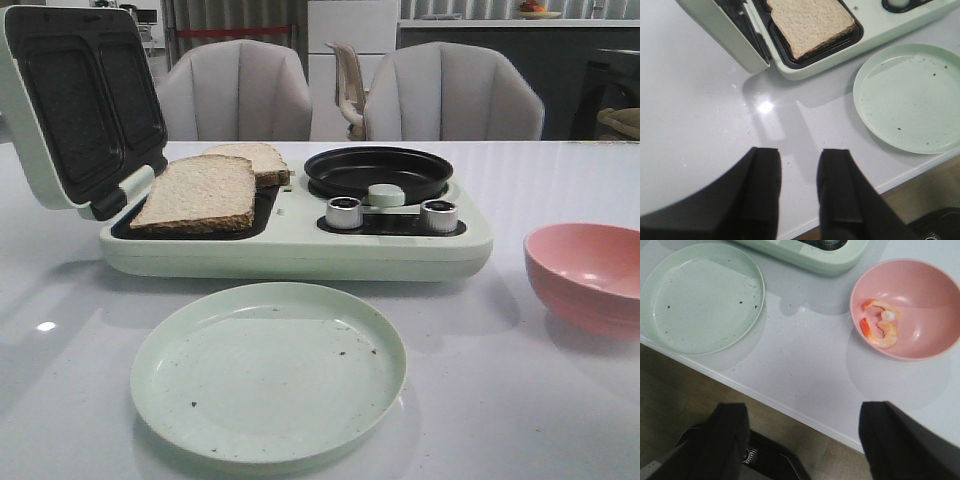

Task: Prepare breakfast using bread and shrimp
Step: 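Open the right gripper and withdraw it from the sandwich maker, then push the sandwich maker lid down shut with the left gripper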

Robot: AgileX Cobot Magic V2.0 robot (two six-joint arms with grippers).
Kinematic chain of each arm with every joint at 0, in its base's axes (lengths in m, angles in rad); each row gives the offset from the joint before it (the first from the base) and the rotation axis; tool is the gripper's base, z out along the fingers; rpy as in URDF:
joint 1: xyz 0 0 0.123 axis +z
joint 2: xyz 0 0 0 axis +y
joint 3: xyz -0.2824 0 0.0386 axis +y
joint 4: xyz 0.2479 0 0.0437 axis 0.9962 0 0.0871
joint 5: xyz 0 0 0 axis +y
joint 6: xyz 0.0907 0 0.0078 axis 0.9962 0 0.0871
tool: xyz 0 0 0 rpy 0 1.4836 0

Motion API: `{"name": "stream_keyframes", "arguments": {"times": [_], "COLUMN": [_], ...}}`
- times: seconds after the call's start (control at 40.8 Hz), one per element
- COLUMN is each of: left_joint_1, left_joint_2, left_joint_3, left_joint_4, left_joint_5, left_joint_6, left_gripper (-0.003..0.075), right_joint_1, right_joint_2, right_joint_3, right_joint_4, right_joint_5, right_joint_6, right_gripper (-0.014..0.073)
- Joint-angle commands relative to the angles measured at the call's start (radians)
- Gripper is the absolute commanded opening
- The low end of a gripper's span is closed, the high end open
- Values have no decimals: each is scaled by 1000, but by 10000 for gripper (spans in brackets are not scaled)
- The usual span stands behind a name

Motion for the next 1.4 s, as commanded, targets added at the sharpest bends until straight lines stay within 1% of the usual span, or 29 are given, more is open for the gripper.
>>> {"name": "stream_keyframes", "arguments": {"times": [0.0, 0.147, 0.221, 0.319, 0.417, 0.491, 0.515, 0.589, 0.687, 0.712, 0.785, 0.834, 0.957, 1.104, 1.276, 1.374], "left_joint_1": [6, 49, 110, 240, 405, 510, 548, 642, 731, 749, 780, 786, 786, 786, 784, 784], "left_joint_2": [71, 197, 265, 348, 425, 482, 503, 558, 643, 659, 713, 741, 819, 897, 931, 931], "left_joint_3": [-53, -83, -102, -143, -199, -250, -273, -334, -433, -451, -513, -544, -628, -709, -739, -741], "left_joint_4": [56, 106, 162, 184, 164, 94, 46, -113, -383, -429, -551, -587, -608, -661, -786, -884], "left_joint_5": [-55, -62, -55, -62, -102, -159, -171, -201, -207, -207, -211, -223, -277, -298, -280, -255], "left_joint_6": [-8, -9, -9, -9, -9, 3, 32, 167, 339, 373, 418, 430, 433, 433, 441, 536], "left_gripper": [95, 104, 104, 104, 104, 111, 111, 111, 111, 111, 111, 111, 111, 111, 111, 111], "right_joint_1": [0, 0, 0, 0, 0, 0, 0, 0, 0, 0, 0, 0, 0, 0, 0, 0], "right_joint_2": [-5, -5, -5, -5, -5, -5, -5, -5, -5, -5, -5, -5, -5, -5, -5, -5], "right_joint_3": [-27, -27, -27, -27, -27, -27, -27, -27, -27, -27, -27, -27, -27, -27, -27, -27], "right_joint_4": [-8, -8, -8, -8, -8, -8, -8, -8, -8, -8, -8, -8, -8, -8, -8, -8], "right_joint_5": [-57, -58, -58, -58, -57, -57, -57, -57, -57, -57, -57, -57, -57, -57, -57, -57], "right_joint_6": [3, 3, 3, 3, 3, 3, 3, 3, 3, 3, 3, 3, 3, 3, 3, 3], "right_gripper": [568, 568, 568, 568, 568, 568, 568, 568, 568, 568, 568, 568, 568, 568, 568, 568]}}
